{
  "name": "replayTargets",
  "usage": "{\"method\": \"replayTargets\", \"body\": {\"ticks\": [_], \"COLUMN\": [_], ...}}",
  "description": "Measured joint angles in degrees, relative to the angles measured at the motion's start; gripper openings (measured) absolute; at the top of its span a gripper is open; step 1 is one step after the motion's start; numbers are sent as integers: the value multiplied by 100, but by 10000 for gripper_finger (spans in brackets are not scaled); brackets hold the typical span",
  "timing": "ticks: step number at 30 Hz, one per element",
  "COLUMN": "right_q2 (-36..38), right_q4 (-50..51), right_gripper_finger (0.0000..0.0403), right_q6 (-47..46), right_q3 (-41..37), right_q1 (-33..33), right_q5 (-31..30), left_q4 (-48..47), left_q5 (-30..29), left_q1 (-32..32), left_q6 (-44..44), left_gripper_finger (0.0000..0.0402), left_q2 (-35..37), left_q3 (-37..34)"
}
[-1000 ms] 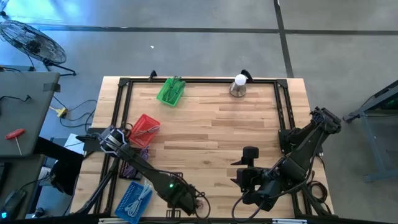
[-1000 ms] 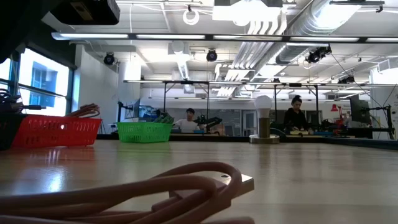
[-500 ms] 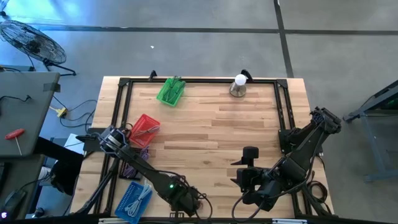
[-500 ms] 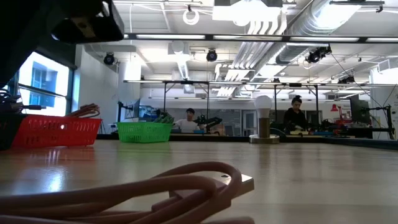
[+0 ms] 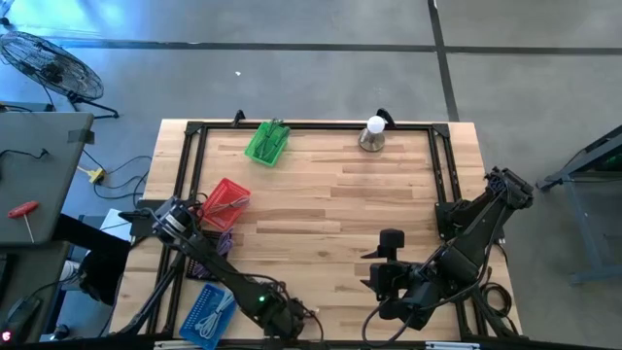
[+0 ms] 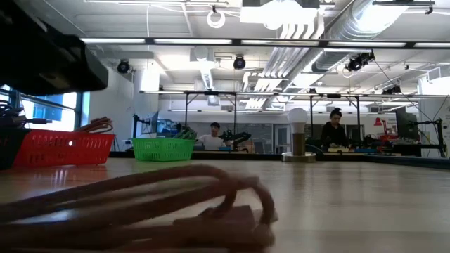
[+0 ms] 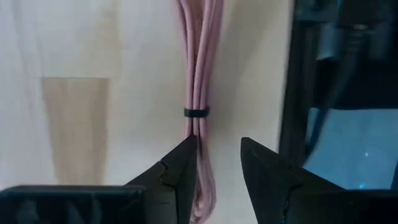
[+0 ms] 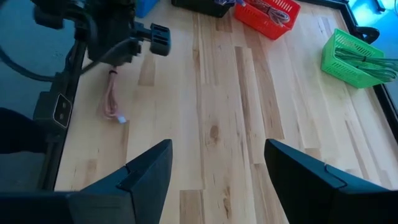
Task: Pick & Place USB Port
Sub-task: Put the pink charger cable into the red bin
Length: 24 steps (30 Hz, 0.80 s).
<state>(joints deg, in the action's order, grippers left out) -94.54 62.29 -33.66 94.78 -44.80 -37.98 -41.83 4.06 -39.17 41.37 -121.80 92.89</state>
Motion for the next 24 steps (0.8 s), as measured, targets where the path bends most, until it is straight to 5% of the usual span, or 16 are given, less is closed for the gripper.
{"method": "replayTargets", "body": {"ticks": [12, 17, 24], "right_q2": [0, 0, 0], "right_q4": [-45, -48, -49], "right_gripper_finger": [247, 247, 247], "right_q6": [-241, -255, -208], "right_q3": [-1, -2, -2], "right_q1": [-55, -142, -153], "right_q5": [199, 161, 85], "left_q4": [121, 118, -98], "left_q5": [-597, -644, -970], "left_q1": [12, 19, 6], "left_q6": [93, 258, 325], "left_gripper_finger": [117, 26, 7], "left_q2": [37, 35, 15], "left_q3": [-529, -615, -349]}}
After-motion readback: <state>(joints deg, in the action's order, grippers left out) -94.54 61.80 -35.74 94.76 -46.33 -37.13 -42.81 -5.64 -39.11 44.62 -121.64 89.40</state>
